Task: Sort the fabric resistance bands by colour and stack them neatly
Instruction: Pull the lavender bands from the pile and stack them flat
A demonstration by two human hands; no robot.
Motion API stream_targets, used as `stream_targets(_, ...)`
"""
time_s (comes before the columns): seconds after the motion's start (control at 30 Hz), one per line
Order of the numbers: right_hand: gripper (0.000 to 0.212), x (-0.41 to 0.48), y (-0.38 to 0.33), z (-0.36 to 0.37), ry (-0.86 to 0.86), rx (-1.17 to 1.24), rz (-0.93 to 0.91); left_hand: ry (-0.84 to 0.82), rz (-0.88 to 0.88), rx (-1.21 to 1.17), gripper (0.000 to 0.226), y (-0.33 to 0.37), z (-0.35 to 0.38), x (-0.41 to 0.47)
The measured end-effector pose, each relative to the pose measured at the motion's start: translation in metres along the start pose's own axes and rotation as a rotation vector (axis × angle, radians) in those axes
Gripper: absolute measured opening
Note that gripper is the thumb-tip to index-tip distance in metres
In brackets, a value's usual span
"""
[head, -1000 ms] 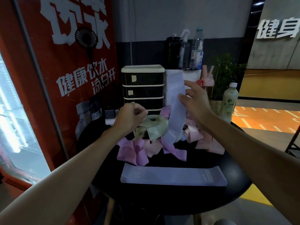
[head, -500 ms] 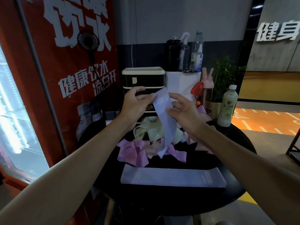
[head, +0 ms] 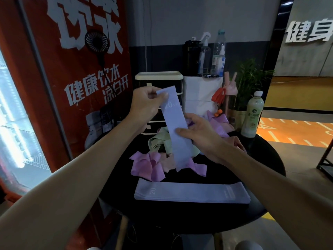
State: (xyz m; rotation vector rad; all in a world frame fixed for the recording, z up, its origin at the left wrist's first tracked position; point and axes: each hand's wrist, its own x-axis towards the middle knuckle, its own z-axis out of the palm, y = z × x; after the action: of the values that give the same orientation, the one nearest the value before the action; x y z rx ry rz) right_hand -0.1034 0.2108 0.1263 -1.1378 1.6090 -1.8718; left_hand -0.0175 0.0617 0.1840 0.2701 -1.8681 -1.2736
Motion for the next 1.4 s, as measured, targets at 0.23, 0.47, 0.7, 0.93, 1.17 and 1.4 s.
stream_targets(0.23, 0.03, -0.018, 0.017, -0.008, -0.055, 0.035, 0.084, 0.128, 0.02, -0.002, 0.012, -0.007, -0.013, 0.0)
stream_targets(0.47, 0.04, -0.035, 0.025, -0.027, -0.068, 0.052, 0.152, 0.263, -0.008, -0.027, 0.018, -0.011, -0.029, 0.001)
stream_targets(0.7, 0.045, -0.077, 0.037, -0.073, -0.05, 0.072, 0.273, 0.304, -0.125, -0.073, 0.01, -0.025, -0.05, -0.017)
stream_targets(0.93, 0.041, -0.105, 0.034, -0.101, 0.213, -0.036, 0.263, 0.233, -0.094, -0.013, 0.013, -0.053, -0.05, -0.075)
stream_targets(1.17, 0.023, -0.127, 0.052, -0.099, 0.491, -0.301, 0.215, 0.035, 0.018, 0.294, 0.026, -0.098, -0.049, -0.135)
stream_targets(1.4, 0.015, -0.141, 0.075, -0.088, 0.508, -0.523, 0.102, 0.008, -0.039, 0.391, 0.023, -0.122, -0.047, -0.166)
